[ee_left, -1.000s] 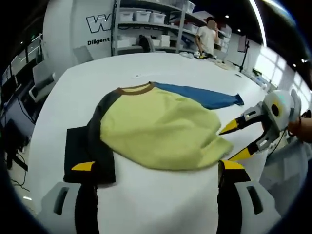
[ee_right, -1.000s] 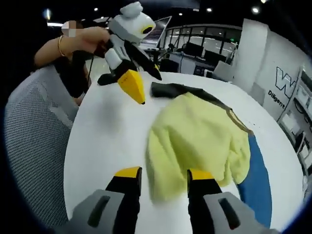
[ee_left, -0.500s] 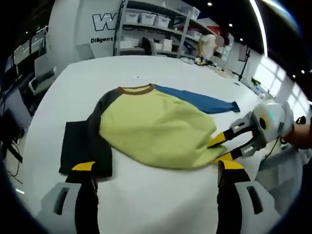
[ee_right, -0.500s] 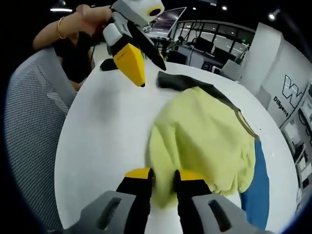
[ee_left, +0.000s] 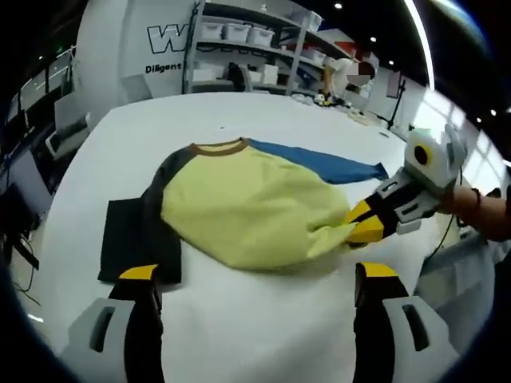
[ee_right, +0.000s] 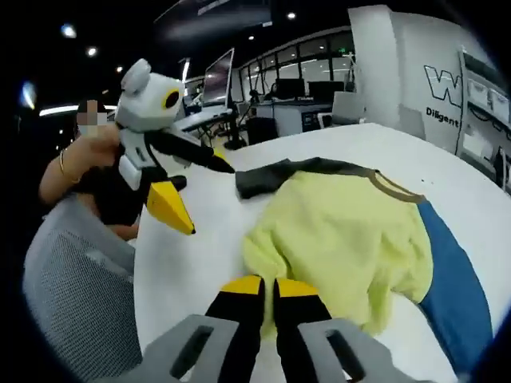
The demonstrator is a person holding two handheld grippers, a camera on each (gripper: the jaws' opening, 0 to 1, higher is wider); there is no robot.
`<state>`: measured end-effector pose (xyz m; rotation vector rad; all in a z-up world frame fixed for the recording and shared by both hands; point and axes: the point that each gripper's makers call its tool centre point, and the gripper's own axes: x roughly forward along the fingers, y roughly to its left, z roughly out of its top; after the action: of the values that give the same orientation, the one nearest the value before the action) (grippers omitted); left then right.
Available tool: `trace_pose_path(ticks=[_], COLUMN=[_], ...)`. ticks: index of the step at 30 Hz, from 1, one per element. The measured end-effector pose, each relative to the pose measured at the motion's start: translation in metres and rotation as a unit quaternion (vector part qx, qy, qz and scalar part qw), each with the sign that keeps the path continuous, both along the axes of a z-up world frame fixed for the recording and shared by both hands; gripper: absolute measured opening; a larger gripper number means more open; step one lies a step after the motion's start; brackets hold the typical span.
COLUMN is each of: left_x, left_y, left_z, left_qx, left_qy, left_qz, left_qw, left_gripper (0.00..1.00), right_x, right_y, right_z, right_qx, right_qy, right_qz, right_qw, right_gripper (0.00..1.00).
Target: Fold the garment on the visible template until the final outline fits inside the template.
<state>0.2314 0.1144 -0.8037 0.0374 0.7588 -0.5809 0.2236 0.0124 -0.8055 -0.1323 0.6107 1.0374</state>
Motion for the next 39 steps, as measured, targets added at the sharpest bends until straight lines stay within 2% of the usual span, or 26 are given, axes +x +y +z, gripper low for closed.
trace_pose_path(ticks=[3,6,10,16,17,19,21,25,29,33,35,39], left_x=[0.0,-0.002,-0.003,0.002,0.003,0.004,0.005,0.008,0.013,0.018,0.025,0.032], left_y=[0.0,-0.002,-0.006,-0.015,-0.018,-0.026,-0.032,-0.049,-0.059,-0.073,-0.081,-0.089], left_z=[0.001,-0.001,-0.002,0.0,0.001,0.001,0.001,-0.001,-0.003,-0.006,-0.011,-0.016], left_qx=[0.002,0.004,0.006,0.009,0.006,0.0,-0.004,-0.005,0.001,0.0,0.01,0.008], left_qy=[-0.004,-0.001,-0.001,-0.016,-0.019,-0.02,-0.021,-0.018,-0.025,-0.029,-0.035,-0.035], left_qz=[0.0,-0.005,-0.012,-0.02,-0.024,-0.032,-0.04,-0.06,-0.073,-0.084,-0.085,-0.078], left_qw=[1.0,1.0,0.9999,0.9996,0.9995,0.9993,0.999,0.9981,0.9971,0.9961,0.9958,0.9963], left_gripper=[0.96,0.93,0.88,0.84,0.81,0.78,0.75,0.71,0.66,0.6,0.54,0.46], right_x=[0.007,0.024,0.041,0.072,0.084,0.091,0.097,0.114,0.123,0.133,0.137,0.141], right_y=[0.003,-0.001,-0.008,-0.02,-0.026,-0.031,-0.034,-0.045,-0.053,-0.063,-0.068,-0.077], right_z=[0.013,0.021,0.027,0.039,0.038,0.035,0.032,0.023,0.015,0.003,-0.004,-0.017], right_qx=[0.039,0.075,0.084,0.099,0.087,0.073,0.072,0.078,0.077,0.076,0.072,0.063], right_qy=[0.026,0.045,0.045,0.046,0.042,0.034,0.034,0.048,0.054,0.067,0.072,0.084], right_qz=[-0.02,-0.06,-0.082,-0.128,-0.143,-0.151,-0.154,-0.182,-0.201,-0.231,-0.241,-0.262], right_qw=[0.9987,0.9944,0.992,0.9857,0.9851,0.9851,0.9848,0.979,0.9751,0.9677,0.9653,0.9595], right_gripper=[0.0,0.0,0.0,0.0,0.0,0.0,0.0,0.0,0.0,0.0,0.0,0.0])
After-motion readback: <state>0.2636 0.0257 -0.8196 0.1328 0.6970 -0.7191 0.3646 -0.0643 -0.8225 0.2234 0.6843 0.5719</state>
